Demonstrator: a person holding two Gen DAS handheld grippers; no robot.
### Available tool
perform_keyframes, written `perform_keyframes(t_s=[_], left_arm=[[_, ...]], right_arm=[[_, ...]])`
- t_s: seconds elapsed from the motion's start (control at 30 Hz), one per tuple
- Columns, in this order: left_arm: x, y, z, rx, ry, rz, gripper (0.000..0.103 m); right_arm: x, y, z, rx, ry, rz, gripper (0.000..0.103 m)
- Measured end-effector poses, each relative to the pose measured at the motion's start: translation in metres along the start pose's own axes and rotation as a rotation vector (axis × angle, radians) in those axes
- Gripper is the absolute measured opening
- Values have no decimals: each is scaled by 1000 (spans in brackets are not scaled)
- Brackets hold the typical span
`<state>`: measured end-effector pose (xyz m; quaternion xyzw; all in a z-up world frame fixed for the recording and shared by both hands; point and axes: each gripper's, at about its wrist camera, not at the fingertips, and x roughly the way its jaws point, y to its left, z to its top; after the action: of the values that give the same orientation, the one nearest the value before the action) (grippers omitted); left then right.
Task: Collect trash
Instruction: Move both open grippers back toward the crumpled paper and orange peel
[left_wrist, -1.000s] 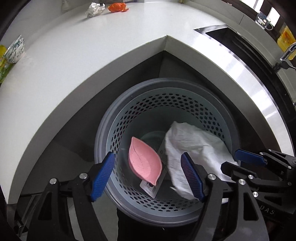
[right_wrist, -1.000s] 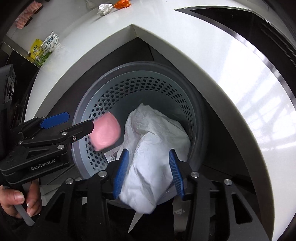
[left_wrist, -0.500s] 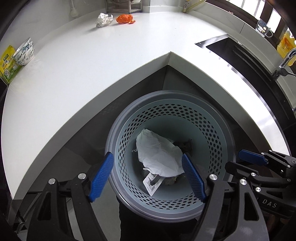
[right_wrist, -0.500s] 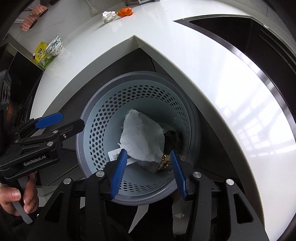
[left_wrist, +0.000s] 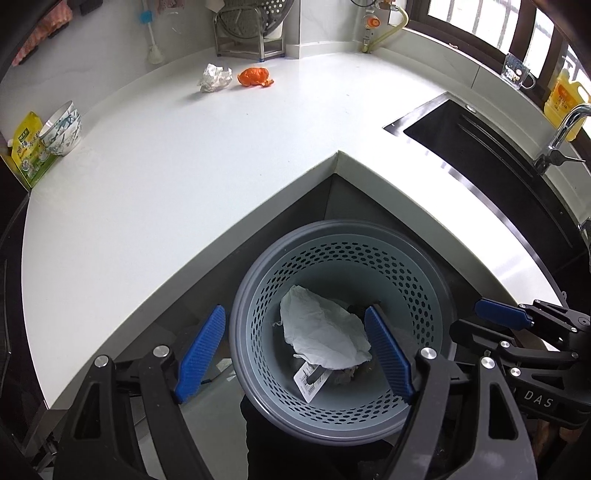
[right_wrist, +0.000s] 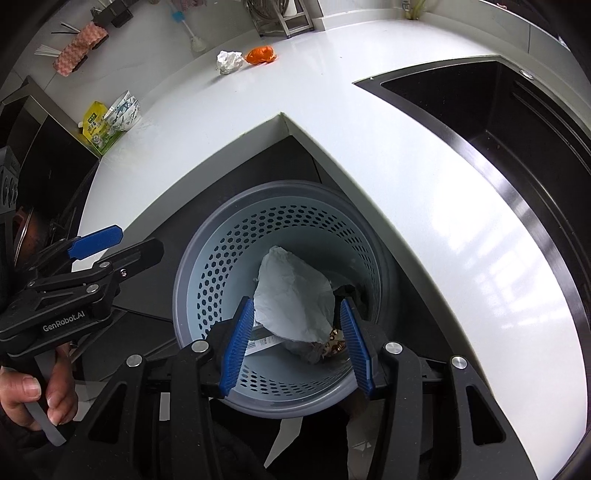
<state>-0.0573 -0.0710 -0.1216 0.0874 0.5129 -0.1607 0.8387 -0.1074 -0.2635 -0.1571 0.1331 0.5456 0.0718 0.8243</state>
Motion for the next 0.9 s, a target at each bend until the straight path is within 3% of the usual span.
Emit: perform_keyframes(t_s=[0.5, 0.9], left_arm=[[-31, 42, 25, -29, -85, 47, 90], [-20, 98, 74, -50, -110, 47, 93]], right_arm=[[-18, 18, 32, 9, -84, 1, 54], [-4, 47, 80, 9, -132, -35, 67]])
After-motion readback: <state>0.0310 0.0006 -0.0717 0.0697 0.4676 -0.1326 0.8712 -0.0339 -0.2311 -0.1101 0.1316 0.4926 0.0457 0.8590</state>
